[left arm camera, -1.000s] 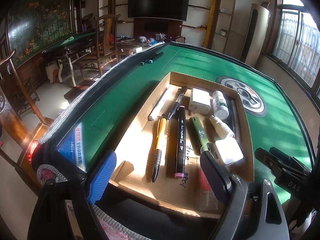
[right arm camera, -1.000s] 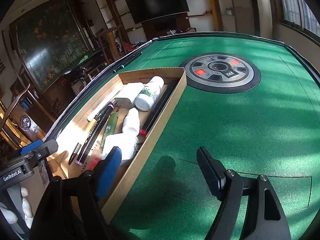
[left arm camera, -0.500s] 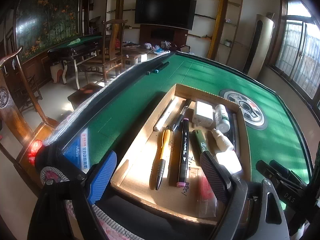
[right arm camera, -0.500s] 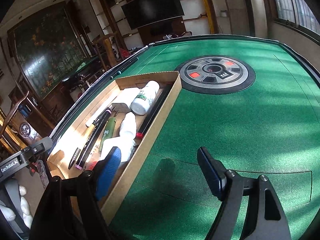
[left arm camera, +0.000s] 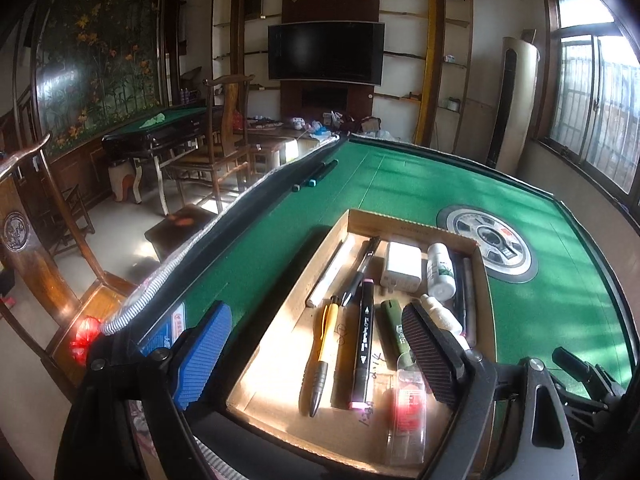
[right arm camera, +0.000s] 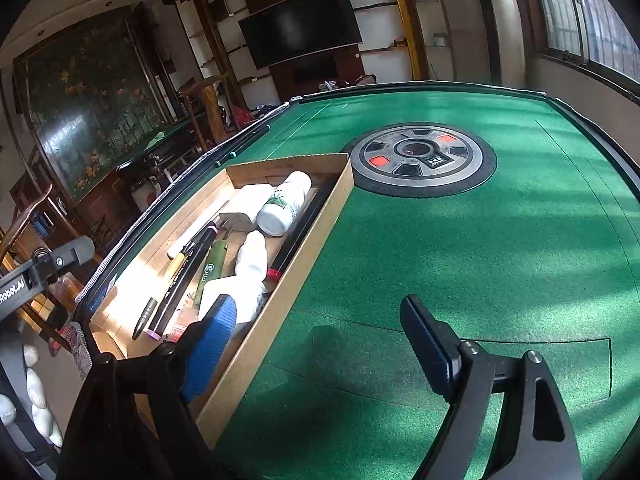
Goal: Organize rigid objects
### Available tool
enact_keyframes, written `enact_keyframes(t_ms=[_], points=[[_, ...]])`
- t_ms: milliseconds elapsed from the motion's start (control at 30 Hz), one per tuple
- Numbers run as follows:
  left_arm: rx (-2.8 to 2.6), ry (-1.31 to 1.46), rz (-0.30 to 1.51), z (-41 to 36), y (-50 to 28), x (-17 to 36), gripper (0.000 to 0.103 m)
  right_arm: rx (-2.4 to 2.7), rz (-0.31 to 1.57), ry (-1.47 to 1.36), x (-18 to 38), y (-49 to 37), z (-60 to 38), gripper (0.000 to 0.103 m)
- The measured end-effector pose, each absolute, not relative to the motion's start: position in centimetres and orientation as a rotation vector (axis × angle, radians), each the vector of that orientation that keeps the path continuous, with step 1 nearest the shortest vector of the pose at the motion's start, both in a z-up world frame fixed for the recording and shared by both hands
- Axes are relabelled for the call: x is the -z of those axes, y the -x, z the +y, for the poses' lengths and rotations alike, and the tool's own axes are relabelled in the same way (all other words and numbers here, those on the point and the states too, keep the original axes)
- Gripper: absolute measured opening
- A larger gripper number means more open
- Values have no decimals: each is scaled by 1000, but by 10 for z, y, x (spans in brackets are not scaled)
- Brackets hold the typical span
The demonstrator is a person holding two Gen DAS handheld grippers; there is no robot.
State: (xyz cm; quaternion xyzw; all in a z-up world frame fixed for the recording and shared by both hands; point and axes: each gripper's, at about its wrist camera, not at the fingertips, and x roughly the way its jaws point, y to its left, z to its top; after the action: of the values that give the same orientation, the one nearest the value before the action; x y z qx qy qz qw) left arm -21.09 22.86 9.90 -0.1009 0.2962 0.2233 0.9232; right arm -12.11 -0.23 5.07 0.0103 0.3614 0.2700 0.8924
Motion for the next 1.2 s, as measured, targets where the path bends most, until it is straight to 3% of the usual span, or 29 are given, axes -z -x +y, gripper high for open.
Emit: enact_keyframes(t_ms=[300, 1200], points=[[-483, 183, 496, 217, 224, -110, 98, -521, 656, 54, -67, 138, 1, 84], [-483, 212, 631, 220, 205, -81, 98, -496, 689, 102, -52, 137, 12, 84]])
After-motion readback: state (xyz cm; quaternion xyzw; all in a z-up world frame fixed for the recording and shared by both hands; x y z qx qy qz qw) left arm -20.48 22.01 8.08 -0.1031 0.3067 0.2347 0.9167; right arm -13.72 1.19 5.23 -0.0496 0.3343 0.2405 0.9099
